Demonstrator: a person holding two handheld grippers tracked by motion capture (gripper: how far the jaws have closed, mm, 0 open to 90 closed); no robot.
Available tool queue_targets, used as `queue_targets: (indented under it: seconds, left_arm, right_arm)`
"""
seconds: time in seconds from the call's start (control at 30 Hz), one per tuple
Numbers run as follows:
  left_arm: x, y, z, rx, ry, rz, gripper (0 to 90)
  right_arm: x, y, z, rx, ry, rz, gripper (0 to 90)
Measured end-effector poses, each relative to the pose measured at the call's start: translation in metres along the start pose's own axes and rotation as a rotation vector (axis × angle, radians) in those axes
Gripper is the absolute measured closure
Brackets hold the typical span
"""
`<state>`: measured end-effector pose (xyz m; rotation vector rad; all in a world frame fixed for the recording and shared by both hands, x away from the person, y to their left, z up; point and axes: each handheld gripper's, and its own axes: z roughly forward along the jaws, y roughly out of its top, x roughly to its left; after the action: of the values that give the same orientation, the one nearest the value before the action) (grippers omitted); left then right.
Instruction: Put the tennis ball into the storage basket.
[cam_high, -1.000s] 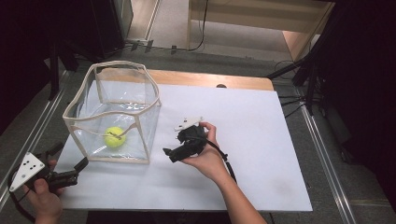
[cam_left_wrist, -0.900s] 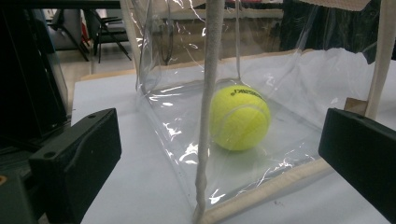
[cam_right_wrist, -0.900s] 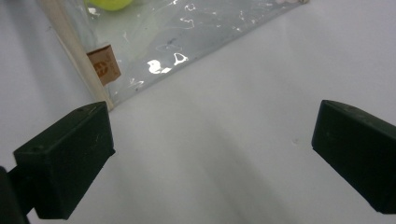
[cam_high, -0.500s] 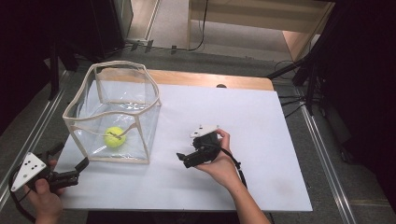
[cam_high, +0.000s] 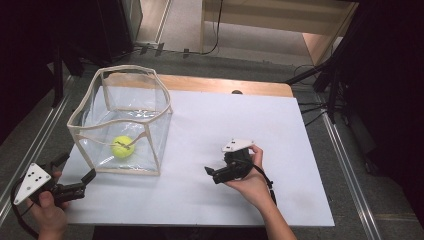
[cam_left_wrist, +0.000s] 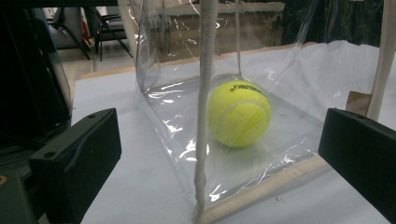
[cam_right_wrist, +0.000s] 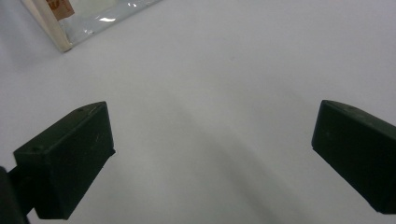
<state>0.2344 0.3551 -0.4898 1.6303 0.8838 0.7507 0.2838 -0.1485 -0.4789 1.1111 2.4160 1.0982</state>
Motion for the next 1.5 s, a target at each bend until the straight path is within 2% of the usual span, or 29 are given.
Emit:
queue_targets:
  seconds: [0.2,1.17,1.5]
  left_arm:
    - [0.001,0.000,0.000,0.000,0.004,-0.004,0.0]
    - [0.002,-0.001,-0.001,-0.002,0.023,-0.014,0.0]
    - [0.002,-0.001,-0.001,-0.002,0.032,-0.015,0.0]
  right_arm:
    - [-0.008,-0.010,-0.012,-0.008,-0.015,0.006,0.0]
    - [-0.053,-0.071,-0.065,-0.038,-0.090,0.108,0.0]
    - [-0.075,-0.095,-0.087,-0.093,-0.133,0.164,0.0]
